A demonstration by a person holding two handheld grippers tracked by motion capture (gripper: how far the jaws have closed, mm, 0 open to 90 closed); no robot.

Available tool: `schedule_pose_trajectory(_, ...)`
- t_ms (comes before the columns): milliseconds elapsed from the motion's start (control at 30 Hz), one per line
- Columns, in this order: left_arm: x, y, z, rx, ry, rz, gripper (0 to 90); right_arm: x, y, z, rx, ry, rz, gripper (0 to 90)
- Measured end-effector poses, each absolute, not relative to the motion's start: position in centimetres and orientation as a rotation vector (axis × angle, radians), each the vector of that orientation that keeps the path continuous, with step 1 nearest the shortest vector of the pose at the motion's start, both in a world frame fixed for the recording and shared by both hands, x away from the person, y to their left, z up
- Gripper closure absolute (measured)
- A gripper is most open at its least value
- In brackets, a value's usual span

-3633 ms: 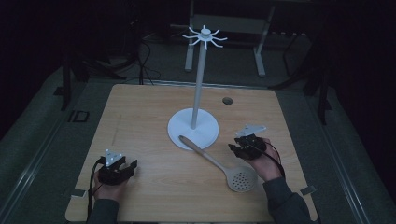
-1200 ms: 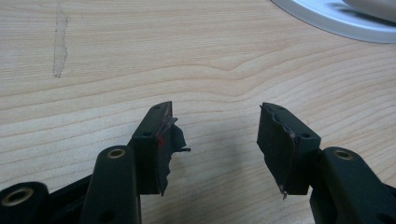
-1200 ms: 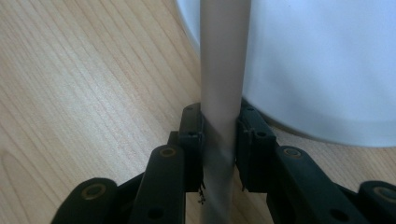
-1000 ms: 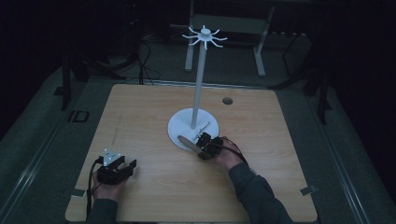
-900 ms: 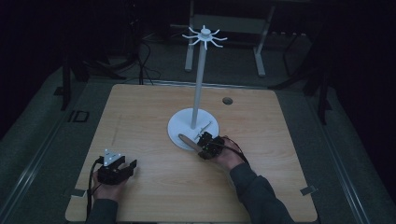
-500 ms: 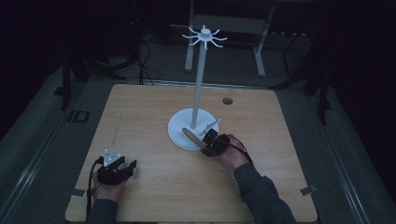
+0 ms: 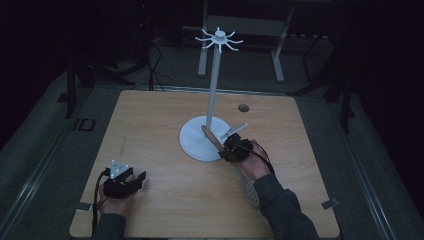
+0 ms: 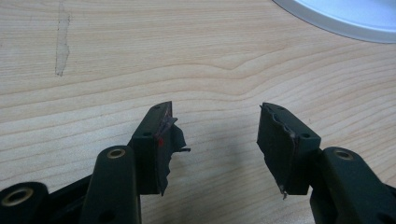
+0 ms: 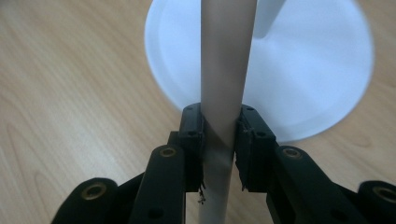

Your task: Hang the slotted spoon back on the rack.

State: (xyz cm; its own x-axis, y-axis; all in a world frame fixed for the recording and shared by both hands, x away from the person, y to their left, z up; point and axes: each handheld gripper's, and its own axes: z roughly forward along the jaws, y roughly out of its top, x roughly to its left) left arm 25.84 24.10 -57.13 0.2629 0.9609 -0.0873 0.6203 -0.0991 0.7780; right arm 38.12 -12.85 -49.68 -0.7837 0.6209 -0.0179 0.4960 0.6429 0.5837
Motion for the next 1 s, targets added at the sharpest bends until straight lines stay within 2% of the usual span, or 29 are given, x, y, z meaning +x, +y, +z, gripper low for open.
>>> schedule_pose_trajectory(1000, 25.8, 24.2, -57.0, 1.8, 1.441, 0.596, 46.1, 37.2, -14.9, -44.5, 0.816, 2.337, 1.21, 74.1)
